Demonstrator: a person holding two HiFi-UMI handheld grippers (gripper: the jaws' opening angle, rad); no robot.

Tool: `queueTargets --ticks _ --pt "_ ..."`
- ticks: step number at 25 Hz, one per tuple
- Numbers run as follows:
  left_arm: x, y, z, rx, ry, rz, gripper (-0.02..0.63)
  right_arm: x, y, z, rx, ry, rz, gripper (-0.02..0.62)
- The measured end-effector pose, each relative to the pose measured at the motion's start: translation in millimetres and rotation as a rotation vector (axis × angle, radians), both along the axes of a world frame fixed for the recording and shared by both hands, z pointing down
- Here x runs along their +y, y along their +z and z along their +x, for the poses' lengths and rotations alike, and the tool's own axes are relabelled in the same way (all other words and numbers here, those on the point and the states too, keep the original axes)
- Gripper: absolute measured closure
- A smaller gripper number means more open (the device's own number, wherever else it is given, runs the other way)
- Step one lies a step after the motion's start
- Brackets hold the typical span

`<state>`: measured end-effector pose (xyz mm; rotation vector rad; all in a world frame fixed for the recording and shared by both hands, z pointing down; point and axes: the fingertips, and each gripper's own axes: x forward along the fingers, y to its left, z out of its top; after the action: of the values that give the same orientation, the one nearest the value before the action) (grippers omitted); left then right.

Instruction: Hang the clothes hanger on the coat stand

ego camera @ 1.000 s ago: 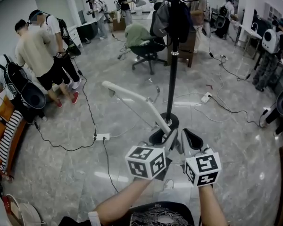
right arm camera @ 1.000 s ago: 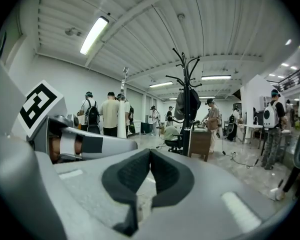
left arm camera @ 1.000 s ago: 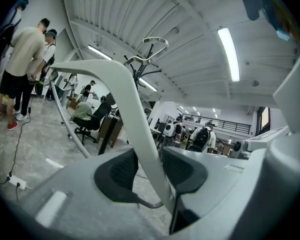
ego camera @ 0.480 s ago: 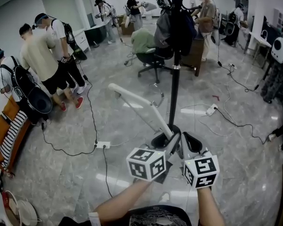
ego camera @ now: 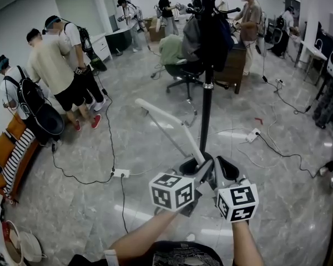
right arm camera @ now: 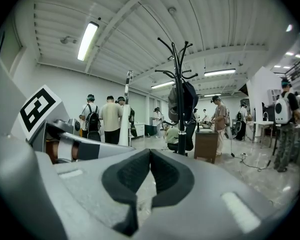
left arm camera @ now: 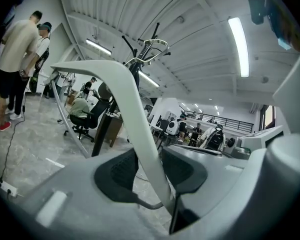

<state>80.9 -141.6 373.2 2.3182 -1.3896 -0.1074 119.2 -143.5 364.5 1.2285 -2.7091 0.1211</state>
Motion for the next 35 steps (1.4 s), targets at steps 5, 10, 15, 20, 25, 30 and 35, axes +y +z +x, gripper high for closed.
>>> queueTargets --ticks 5,10,15,20,25,30,35 --pt "-22 0 -2 0.022 0.021 -0.007 0.454 -24 -8 2 0.004 -0.001 0.019 0.594" --pt "-44 3 -6 0.013 0.041 -0.005 0.454 -44 -8 1 0.010 -0.004 0.030 0.594" --pt "-64 11 -11 0.016 0.055 -0.011 0.454 -63 -2 -6 0.021 -0.004 0.025 0.594" --pt "-93 18 -25 0.016 0.084 -0.028 0.454 -94 1 -25 0.033 0.003 0.018 0.594" --pt "-118 22 -44 0.029 0.120 -0.040 0.454 -122 1 -48 0.046 0.023 0.016 0.594" --pt "-149 24 -68 0.034 0.156 -0.056 0.454 -154 1 -73 0.054 0.041 0.007 0.594" --pt "-176 25 -84 0.040 0.209 -0.060 0.454 -181 -2 -91 0.063 0.073 0.010 0.594"
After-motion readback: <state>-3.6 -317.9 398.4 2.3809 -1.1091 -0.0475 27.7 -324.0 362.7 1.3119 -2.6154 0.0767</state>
